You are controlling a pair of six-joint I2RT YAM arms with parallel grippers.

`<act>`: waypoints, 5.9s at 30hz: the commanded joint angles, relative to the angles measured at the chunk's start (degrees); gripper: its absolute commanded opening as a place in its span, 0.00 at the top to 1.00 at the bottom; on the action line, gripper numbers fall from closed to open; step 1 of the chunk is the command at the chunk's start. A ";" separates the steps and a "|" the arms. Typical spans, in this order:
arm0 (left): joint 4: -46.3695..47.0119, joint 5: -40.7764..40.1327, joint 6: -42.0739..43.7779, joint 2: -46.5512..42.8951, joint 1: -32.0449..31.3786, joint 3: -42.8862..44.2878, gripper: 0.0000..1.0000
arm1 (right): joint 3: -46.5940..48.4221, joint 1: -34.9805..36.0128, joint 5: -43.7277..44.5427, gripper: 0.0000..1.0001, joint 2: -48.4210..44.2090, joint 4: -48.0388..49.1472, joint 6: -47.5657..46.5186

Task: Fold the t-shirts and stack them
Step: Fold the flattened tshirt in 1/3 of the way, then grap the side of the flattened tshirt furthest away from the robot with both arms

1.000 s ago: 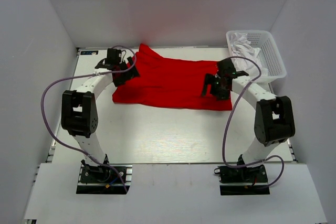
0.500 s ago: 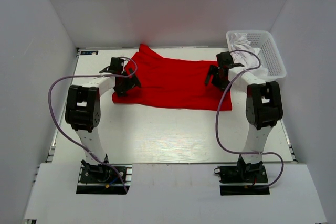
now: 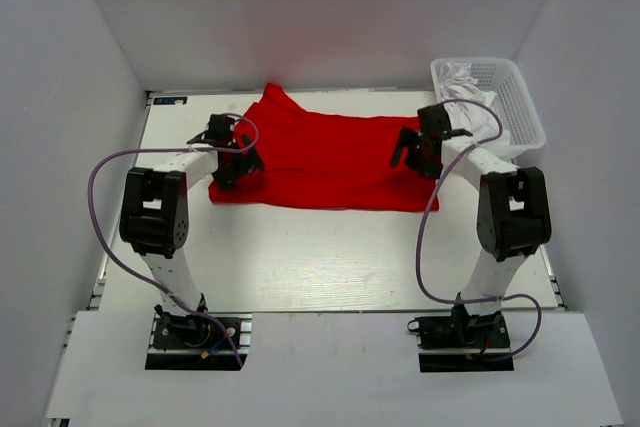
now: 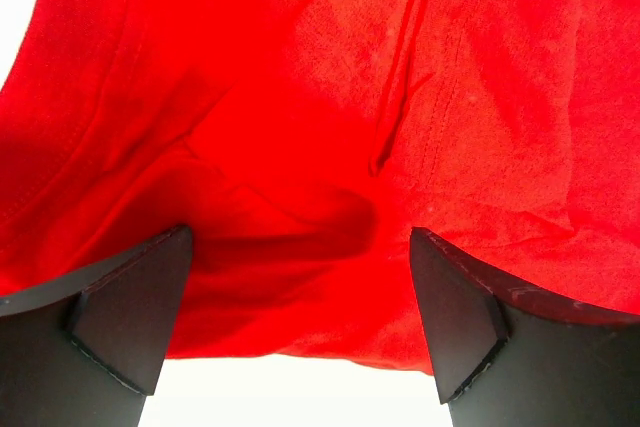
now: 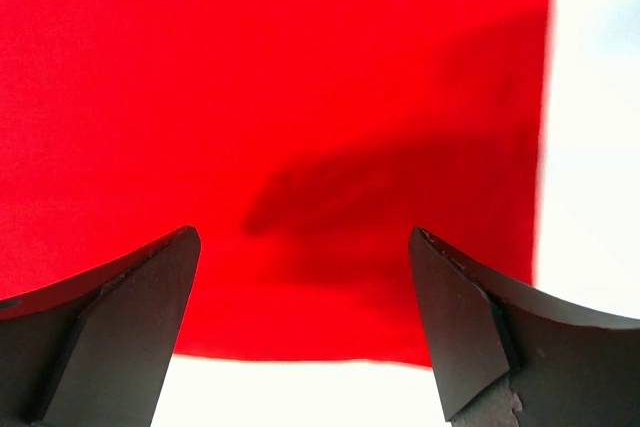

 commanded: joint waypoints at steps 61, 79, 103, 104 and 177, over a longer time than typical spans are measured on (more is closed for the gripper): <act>-5.90 7.05 3.78 -2.45 -5.52 -0.66 0.46 | -24.07 2.65 -8.08 0.10 -26.22 -7.54 0.15; -1.15 8.10 2.64 -3.52 -7.19 2.86 1.00 | -25.13 2.56 -6.85 0.10 -27.27 -7.19 0.41; -6.08 2.41 7.20 2.04 -10.36 19.77 0.00 | -23.90 2.65 -5.17 0.10 -30.00 -6.49 -0.29; -6.08 1.35 7.21 0.38 -10.36 18.09 0.00 | -24.07 2.65 -5.18 0.10 -30.34 -6.66 -0.29; -14.35 -15.81 10.64 26.38 2.30 43.58 0.42 | 25.67 3.00 -0.34 0.10 12.89 -9.56 -8.55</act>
